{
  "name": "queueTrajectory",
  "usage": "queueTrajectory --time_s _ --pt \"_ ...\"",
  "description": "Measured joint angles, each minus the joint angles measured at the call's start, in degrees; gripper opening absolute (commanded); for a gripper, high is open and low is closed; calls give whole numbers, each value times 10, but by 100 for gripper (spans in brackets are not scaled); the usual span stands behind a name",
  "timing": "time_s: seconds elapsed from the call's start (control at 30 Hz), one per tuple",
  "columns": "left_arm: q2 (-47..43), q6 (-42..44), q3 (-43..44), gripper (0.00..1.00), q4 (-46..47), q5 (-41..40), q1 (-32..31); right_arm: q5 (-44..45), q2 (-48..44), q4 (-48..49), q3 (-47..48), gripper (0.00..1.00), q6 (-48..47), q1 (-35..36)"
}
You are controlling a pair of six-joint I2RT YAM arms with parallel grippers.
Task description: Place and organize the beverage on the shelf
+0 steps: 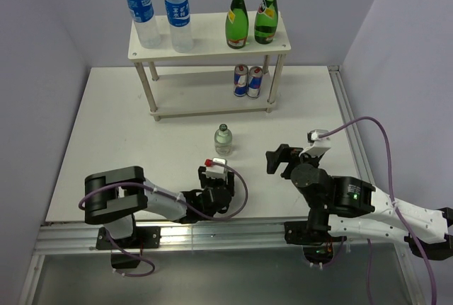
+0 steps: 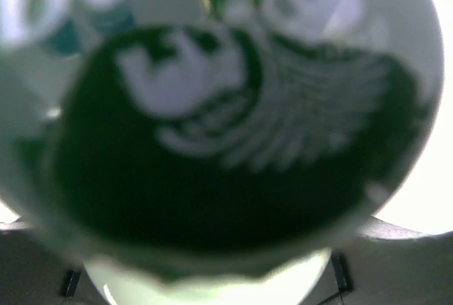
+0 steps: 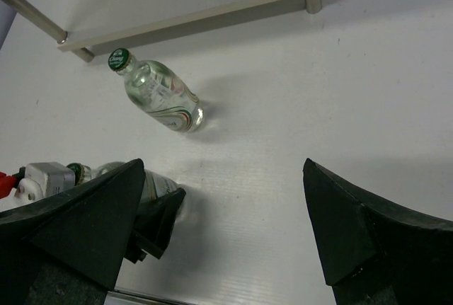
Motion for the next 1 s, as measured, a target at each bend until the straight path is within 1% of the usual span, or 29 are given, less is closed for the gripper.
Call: queueTrajectory --time_s 0.1,0.2,0.27,0.33,0.47,0.57,0.63,0.8,0.9,1.0 --pt "-3 4 1 0 -10 0 2 0 0 0 -1 100 0 0" --pt "-27 2 2 0 -63 1 2 0 0 5 -5 100 0 0" --pt "-63 2 2 0 -123 0 2 0 0 8 -12 100 0 0" --pt "-102 7 1 0 -156 0 7 -2 0 13 -22 100 0 0" --pt "-197 37 -5 0 -178 19 41 -5 0 23 -36 100 -2 0" --pt "-242 68 -5 0 -168 36 96 -9 2 32 -37 100 -3 0" --pt "-246 85 -5 0 -161 54 141 -11 3 38 -37 100 -4 0" --pt "-210 128 -3 0 -142 122 282 -17 4 47 -38 100 -6 0" --pt "-191 139 2 0 -141 157 341 -18 3 47 -39 100 -6 0" --pt "-161 154 33 0 -146 192 392 -18 -1 47 -46 100 -6 0"
